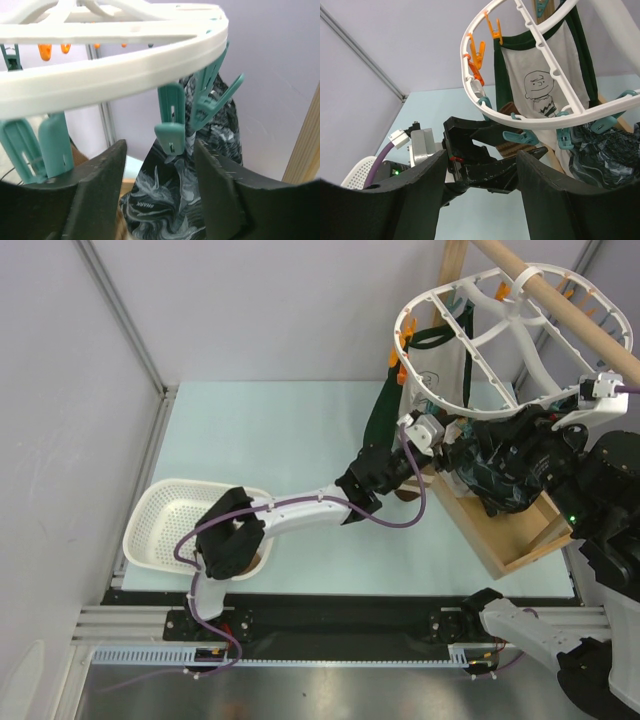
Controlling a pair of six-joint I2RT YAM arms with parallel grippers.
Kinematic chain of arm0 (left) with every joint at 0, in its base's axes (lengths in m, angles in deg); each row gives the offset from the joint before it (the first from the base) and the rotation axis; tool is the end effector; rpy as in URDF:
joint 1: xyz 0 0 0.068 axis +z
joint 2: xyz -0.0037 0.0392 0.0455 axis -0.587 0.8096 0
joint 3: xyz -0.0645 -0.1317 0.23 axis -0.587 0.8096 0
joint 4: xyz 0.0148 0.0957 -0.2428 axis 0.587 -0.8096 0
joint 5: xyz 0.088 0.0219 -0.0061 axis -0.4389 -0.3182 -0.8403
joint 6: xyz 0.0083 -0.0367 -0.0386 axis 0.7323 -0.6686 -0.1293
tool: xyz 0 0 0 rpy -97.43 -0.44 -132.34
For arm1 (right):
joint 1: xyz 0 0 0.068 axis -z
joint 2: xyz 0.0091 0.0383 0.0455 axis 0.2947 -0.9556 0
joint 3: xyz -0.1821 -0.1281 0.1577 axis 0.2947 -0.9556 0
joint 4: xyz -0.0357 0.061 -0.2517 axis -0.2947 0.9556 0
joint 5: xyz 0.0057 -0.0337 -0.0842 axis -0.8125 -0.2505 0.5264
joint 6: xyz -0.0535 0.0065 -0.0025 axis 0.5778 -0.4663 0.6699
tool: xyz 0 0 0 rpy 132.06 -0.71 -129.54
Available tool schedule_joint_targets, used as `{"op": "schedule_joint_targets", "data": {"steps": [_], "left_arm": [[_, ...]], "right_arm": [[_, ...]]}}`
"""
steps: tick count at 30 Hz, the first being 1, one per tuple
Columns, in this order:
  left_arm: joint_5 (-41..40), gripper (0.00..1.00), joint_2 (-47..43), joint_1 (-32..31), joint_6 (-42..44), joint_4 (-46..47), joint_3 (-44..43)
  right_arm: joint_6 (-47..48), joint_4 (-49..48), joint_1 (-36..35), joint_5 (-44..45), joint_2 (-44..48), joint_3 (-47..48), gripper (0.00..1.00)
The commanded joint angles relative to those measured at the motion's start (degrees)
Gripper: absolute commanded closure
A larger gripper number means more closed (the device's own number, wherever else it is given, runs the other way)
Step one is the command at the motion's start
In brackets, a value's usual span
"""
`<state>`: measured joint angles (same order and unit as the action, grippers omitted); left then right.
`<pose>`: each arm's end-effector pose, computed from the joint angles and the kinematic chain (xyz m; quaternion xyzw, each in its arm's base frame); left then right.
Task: Clip the socks to the hanger
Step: Open the clamp at the hanger.
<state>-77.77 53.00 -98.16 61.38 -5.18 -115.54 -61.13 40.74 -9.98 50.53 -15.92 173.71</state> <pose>0.2210 -0.4174 0.3494 0.2817 0.4617 -0.4091 0.7350 0.0729 0.0288 0.5412 0.0086 0.7349 0.1782 0.6543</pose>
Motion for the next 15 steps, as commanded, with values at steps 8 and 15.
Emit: {"op": "schedule_joint_targets", "data": {"steps": [8,15], "left_arm": [[3.9,0.50,2.0,0.3,-1.6,3.4,-5.7],[5.0,0.71,1.3,0.4,-2.7,2.2,-4.7]], "right_arm": [[-0.6,-1.4,0.2,-2.4,-0.3,-0.7,0.37],[-0.7,-0.4,0.2,-3.1,-0.4,-1.4,0.38]]}}
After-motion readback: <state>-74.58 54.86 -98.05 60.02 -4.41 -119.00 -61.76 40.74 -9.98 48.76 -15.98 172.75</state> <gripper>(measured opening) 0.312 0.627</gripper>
